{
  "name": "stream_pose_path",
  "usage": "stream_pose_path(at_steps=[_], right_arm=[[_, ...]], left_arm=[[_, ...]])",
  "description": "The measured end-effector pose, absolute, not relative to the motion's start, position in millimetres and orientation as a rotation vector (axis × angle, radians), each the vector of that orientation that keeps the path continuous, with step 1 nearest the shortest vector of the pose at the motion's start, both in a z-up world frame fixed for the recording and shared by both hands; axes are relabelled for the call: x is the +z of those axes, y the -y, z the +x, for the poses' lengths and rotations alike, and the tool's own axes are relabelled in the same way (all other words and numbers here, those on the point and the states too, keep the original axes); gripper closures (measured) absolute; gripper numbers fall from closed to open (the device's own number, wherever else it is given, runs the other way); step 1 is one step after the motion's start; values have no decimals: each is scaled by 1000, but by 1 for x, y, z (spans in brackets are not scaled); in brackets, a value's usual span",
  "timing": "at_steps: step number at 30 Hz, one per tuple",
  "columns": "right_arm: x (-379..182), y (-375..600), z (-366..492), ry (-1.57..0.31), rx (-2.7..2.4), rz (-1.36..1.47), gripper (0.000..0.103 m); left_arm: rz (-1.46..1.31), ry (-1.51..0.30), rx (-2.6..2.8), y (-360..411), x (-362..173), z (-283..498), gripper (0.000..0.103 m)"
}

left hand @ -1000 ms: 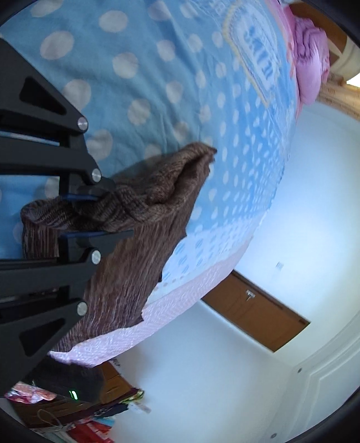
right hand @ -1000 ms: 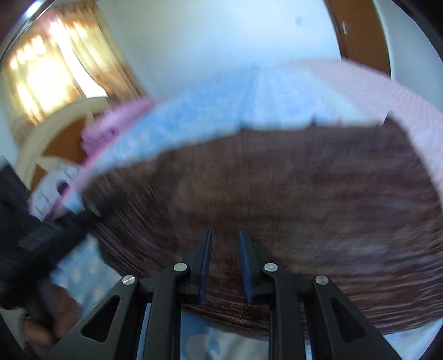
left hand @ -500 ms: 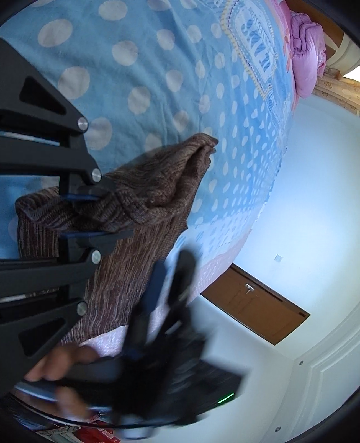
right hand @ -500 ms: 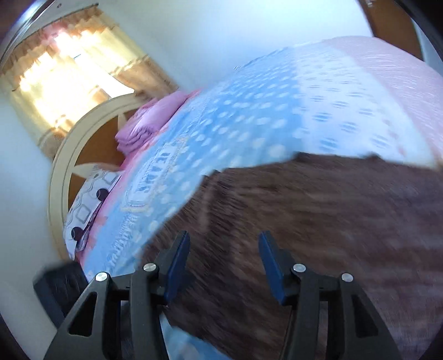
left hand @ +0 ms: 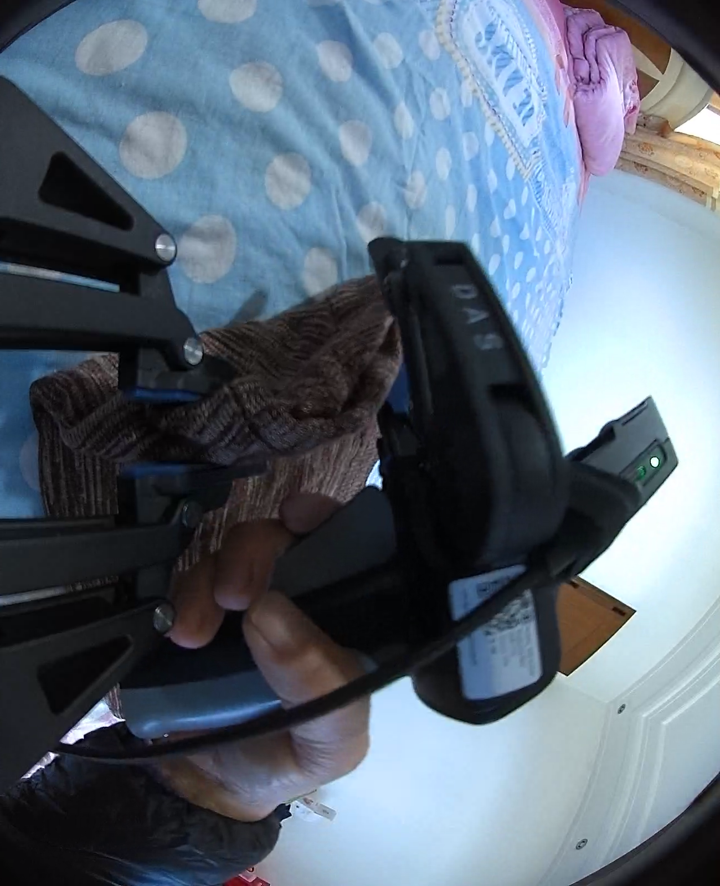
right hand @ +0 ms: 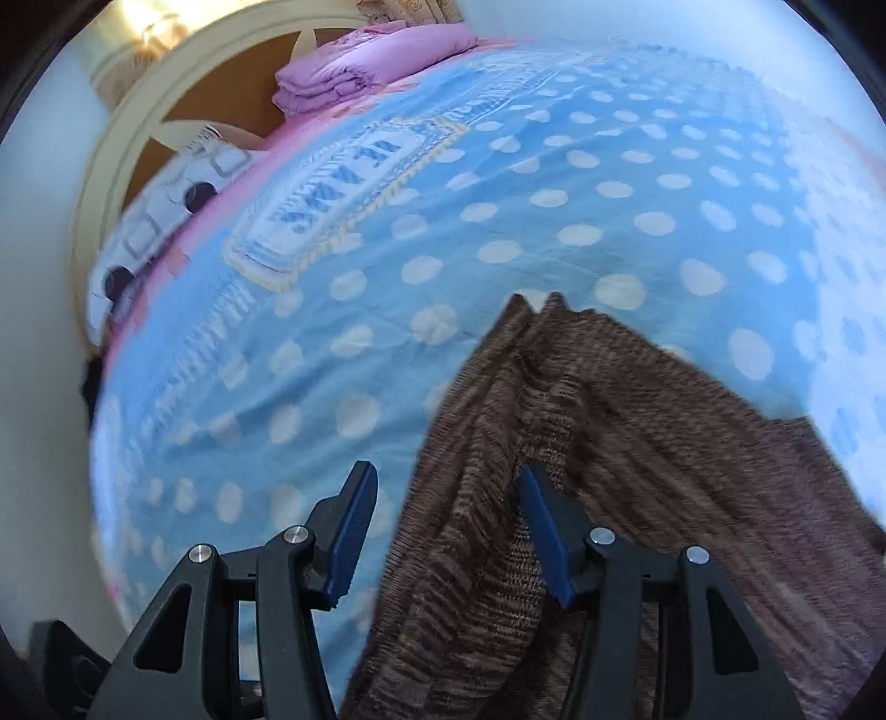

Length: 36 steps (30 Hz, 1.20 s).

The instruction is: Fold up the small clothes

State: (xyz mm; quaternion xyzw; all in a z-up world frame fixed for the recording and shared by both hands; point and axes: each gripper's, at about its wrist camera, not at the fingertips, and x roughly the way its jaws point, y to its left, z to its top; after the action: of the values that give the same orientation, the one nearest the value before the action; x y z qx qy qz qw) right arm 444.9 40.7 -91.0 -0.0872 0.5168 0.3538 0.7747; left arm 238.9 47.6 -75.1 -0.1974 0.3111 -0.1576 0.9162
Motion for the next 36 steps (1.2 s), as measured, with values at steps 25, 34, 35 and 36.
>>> stream_pose_path(at_steps=[25, 34, 35, 36], right_arm=[[-44, 213, 415, -938, 486, 291, 95], [-47, 300, 397, -914, 392, 323, 95], [-48, 305, 395, -911, 383, 321, 95], [-50, 311, 393, -911, 375, 320, 95]], left_arm=[[-179, -639, -587, 92, -32, 231, 87], [-98, -677, -697, 168, -33, 234, 87], [-89, -681, -710, 173, -33, 234, 87], [-82, -683, -716, 171, -34, 238, 87]])
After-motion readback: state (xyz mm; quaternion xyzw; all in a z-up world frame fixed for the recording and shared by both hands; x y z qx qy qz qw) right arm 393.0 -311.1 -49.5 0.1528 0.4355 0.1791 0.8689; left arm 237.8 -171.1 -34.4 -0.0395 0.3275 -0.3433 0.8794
